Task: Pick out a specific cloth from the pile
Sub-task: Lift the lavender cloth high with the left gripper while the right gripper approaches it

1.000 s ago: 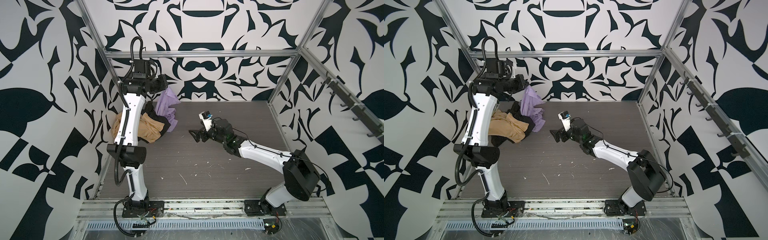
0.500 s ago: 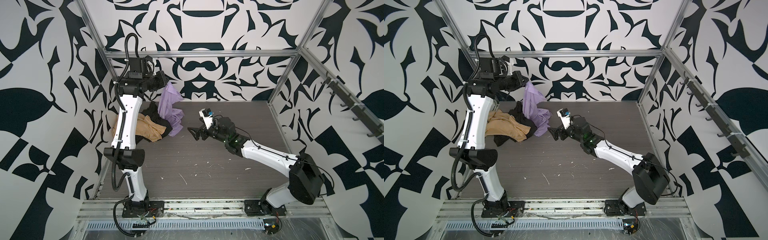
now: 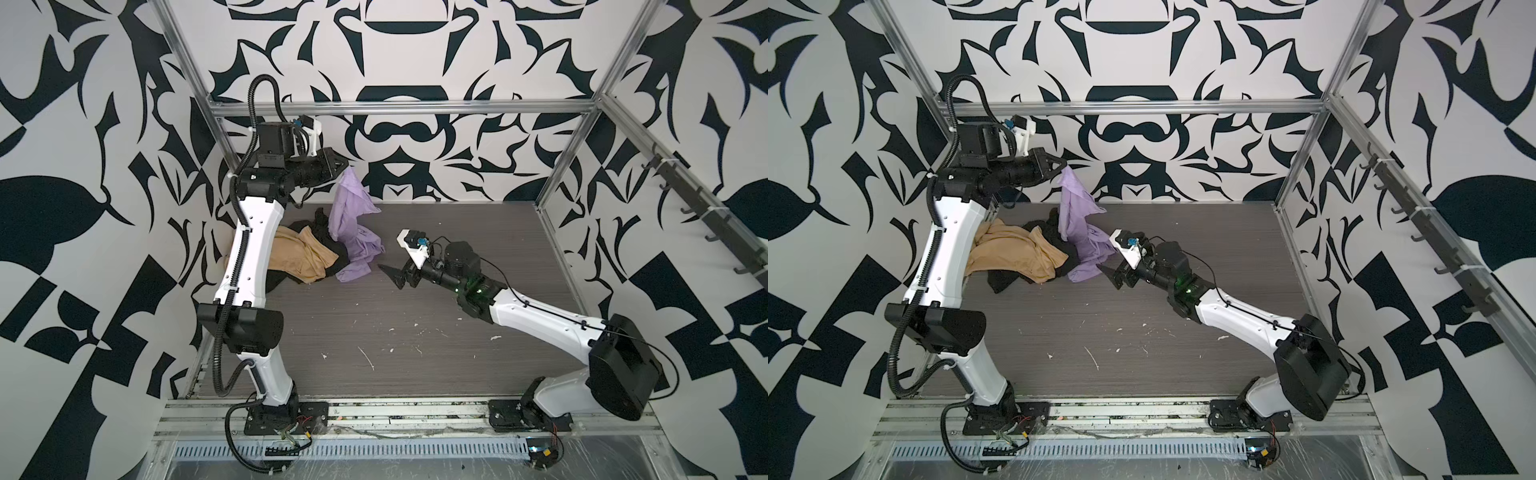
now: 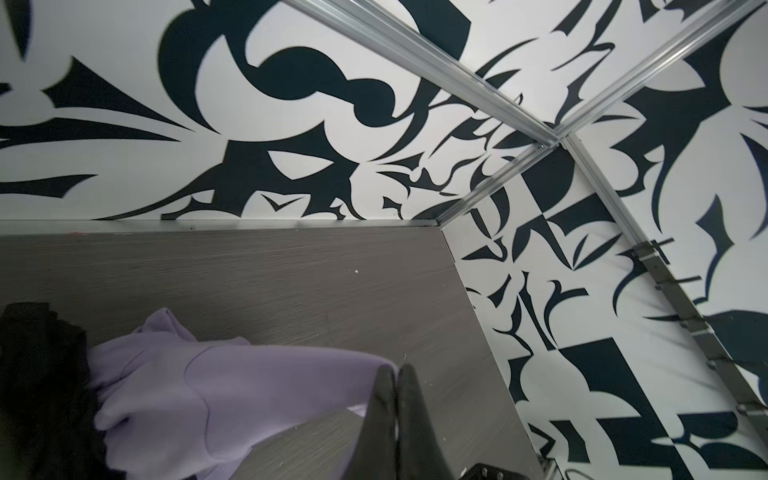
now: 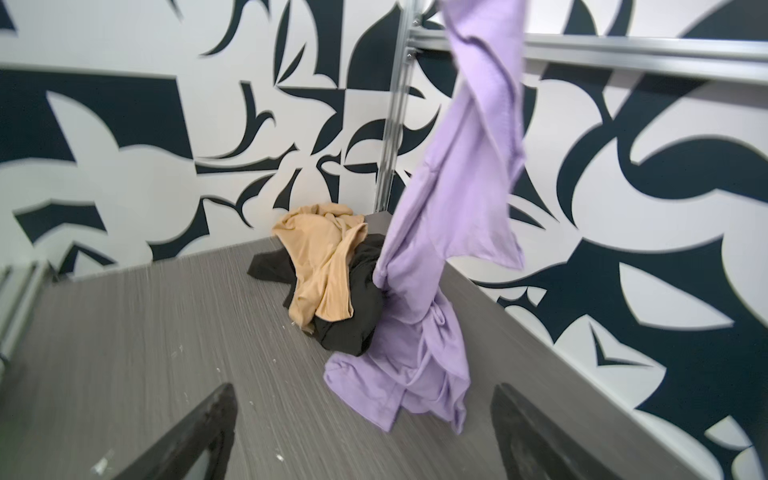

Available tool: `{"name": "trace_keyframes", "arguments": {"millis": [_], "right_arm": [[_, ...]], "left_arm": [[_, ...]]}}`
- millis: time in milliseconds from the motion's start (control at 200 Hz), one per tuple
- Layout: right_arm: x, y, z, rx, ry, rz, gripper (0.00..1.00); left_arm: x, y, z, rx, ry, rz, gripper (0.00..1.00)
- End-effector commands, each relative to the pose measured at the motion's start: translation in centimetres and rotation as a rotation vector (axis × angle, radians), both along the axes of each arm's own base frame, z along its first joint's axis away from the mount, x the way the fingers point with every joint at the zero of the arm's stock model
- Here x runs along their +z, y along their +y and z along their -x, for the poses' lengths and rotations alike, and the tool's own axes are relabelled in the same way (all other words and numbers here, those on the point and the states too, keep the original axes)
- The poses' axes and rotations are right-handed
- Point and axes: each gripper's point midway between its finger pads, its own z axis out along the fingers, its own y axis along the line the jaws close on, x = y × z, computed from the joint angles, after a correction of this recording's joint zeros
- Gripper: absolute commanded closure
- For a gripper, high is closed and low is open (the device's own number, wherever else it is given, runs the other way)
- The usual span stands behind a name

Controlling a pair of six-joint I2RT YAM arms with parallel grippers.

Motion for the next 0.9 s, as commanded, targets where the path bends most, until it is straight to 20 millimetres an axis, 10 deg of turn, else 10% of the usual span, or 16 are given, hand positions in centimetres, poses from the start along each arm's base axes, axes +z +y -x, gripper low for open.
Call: {"name": "trace_keyframes", "arguments": {"millis": [0, 530, 895], "right_arm": [[3.2, 0.6, 0.9, 0.060, -0.237, 0.002, 0.02], [3.6, 0.3, -1.6, 0.033, -0.311, -0.145, 0.02], [-0.3, 0.8, -4.3, 0.022, -0.406, -0.253, 0.12]], "left_arm": [[5.1, -1.7, 2.6, -0.157, -0.195, 0.055, 1.00], [7.0, -4.5, 6.0, -0.498, -0.295, 0.124, 1.00], [7.2, -5.0, 7.3, -0.605, -0.322, 0.188, 1.00]]}}
